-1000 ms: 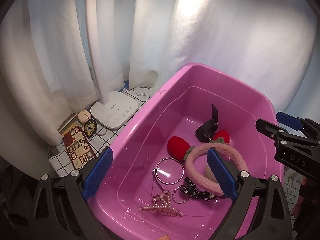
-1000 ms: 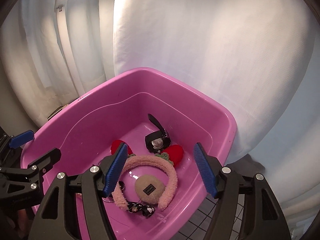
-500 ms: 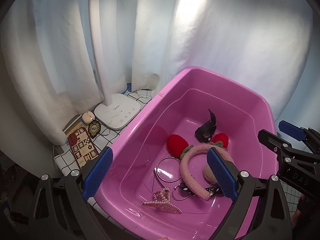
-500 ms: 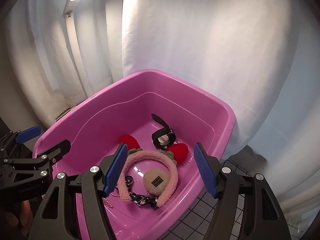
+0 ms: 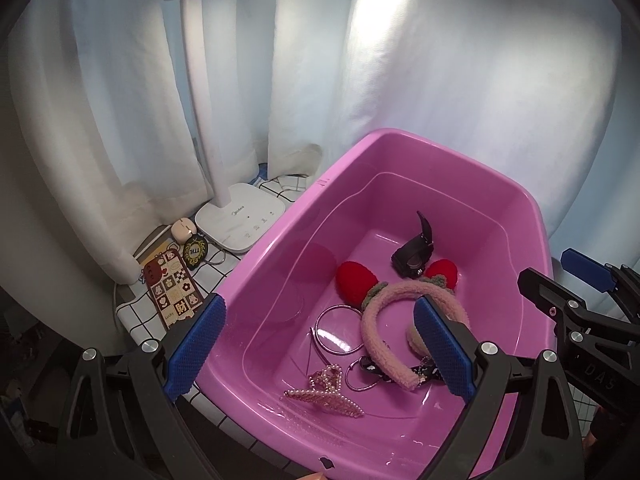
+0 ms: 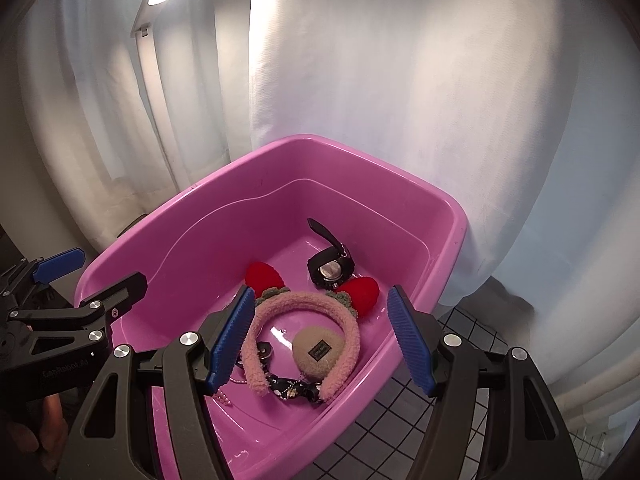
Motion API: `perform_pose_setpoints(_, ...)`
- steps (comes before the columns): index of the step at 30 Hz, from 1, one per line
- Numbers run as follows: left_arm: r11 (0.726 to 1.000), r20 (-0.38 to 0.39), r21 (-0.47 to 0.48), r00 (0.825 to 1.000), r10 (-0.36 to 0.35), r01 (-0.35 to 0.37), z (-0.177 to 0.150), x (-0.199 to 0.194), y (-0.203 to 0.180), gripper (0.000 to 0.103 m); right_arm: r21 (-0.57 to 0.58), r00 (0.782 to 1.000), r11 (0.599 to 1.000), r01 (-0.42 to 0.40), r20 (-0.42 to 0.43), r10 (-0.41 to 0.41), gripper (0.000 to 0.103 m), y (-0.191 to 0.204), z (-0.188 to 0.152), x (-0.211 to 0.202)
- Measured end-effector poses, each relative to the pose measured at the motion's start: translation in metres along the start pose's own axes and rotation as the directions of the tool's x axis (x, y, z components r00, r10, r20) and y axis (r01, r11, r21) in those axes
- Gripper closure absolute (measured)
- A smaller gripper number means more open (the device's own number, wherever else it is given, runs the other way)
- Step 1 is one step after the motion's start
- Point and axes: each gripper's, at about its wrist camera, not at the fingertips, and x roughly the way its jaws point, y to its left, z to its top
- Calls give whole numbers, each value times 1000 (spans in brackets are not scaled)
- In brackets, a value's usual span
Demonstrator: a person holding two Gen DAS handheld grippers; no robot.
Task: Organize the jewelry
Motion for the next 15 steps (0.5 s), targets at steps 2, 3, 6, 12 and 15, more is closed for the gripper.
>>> perform_pose_setpoints(2, 1000, 1, 3, 1000, 0, 0, 0, -1, -1, 10, 3, 1000, 1000, -1, 1, 1, 37, 0, -1, -1)
perform_pose_setpoints(3, 1000, 1, 4, 1000, -2, 2, 0, -1, -1, 10, 4, 1000, 1000, 0, 2, 0, 37, 0, -1, -2)
perform_pose_setpoints(6, 1000, 1, 6, 1000, -5, 5, -1, -2, -3, 10, 0, 1000, 1000, -1, 6, 1, 37, -1, -2, -4)
perform_pose_setpoints(12, 1000, 5, 12, 1000, -3, 3, -2, -5, -5, 10, 1, 1000, 1000, -1, 10, 1, 37, -2, -2, -7)
perform_pose_setpoints(15, 1000, 6, 10, 1000, 0, 0, -3, -6, -5, 10, 1, 1000, 1000, -2, 9, 2, 37, -2, -3, -8)
